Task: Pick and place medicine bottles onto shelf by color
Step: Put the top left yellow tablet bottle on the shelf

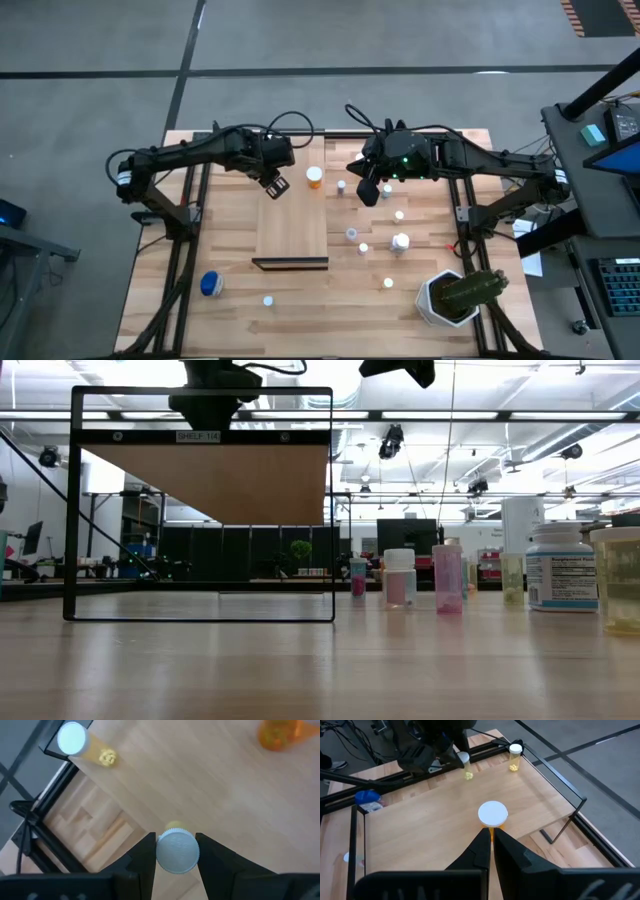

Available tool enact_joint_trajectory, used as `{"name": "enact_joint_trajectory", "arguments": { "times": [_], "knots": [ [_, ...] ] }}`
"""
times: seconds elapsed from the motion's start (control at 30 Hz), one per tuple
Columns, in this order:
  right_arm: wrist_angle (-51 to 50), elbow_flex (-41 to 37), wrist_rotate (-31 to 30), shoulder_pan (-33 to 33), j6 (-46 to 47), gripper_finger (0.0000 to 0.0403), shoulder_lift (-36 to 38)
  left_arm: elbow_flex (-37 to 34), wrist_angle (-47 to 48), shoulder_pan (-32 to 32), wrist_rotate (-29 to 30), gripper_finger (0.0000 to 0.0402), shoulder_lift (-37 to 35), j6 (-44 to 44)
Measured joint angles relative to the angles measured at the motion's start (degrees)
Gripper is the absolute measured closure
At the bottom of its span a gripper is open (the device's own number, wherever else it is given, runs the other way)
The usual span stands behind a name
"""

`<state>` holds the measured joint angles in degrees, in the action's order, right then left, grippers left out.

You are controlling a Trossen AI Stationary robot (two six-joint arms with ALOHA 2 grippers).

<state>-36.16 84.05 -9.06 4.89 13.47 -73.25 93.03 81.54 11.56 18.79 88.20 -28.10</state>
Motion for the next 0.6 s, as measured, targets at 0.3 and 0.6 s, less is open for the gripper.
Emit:
{"name": "enact_joint_trajectory", "arguments": {
  "times": [0.3, 0.6],
  "knots": [
    [0.0, 0.0, 0.0, 0.0, 0.0, 0.0392, 0.0, -1.0, 0.0, 0.0, 1.1, 0.0291, -0.1, -2.9],
    [0.0, 0.0, 0.0, 0.0, 0.0, 0.0392, 0.0, -1.5, -0.1, -0.1, 1.5, 0.0291, -0.1, -4.5]
  ]
}}
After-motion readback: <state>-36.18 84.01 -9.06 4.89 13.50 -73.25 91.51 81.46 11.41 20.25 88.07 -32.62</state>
